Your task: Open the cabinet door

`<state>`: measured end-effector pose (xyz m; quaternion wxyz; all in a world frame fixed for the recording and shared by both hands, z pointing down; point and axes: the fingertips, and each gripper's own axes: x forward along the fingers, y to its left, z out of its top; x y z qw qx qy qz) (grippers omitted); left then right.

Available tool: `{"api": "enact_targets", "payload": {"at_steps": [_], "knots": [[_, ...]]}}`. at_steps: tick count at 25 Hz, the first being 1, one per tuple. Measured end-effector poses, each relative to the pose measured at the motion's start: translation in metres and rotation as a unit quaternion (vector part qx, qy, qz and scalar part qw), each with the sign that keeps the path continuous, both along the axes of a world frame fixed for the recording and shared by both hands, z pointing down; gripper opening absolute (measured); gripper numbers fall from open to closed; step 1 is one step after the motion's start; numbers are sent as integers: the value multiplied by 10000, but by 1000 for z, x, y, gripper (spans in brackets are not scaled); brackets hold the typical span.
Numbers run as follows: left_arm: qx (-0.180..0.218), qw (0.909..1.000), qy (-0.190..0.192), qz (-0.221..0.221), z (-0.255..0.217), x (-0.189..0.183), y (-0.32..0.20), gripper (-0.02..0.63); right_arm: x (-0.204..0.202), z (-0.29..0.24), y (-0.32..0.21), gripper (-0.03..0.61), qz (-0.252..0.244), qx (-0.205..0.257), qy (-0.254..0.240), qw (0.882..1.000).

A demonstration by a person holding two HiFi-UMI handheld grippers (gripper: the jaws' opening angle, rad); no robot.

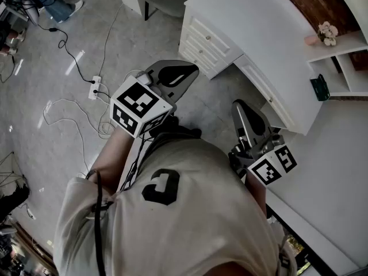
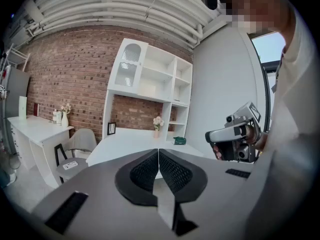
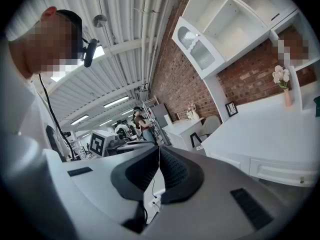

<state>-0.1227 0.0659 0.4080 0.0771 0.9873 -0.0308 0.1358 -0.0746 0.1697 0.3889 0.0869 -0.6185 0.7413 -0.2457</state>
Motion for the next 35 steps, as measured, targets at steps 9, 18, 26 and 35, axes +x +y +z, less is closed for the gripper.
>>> {"api": "enact_targets", "payload": {"at_steps": [9, 18, 26, 35], "knots": [[75, 9998, -30, 154, -5, 15, 14, 17, 12, -4, 6, 29, 63, 163, -6, 9998], [77, 9989, -100, 443, 0, 35, 48, 17, 17, 3, 13, 31, -116, 267, -30, 9996], [200, 9982, -54, 555, -9, 62, 59, 17, 47, 5, 17, 31, -56, 292, -169, 9994], [229, 9981, 210, 538, -32, 92, 82, 17, 58, -9, 24, 29, -627, 517, 63, 9967]]}}
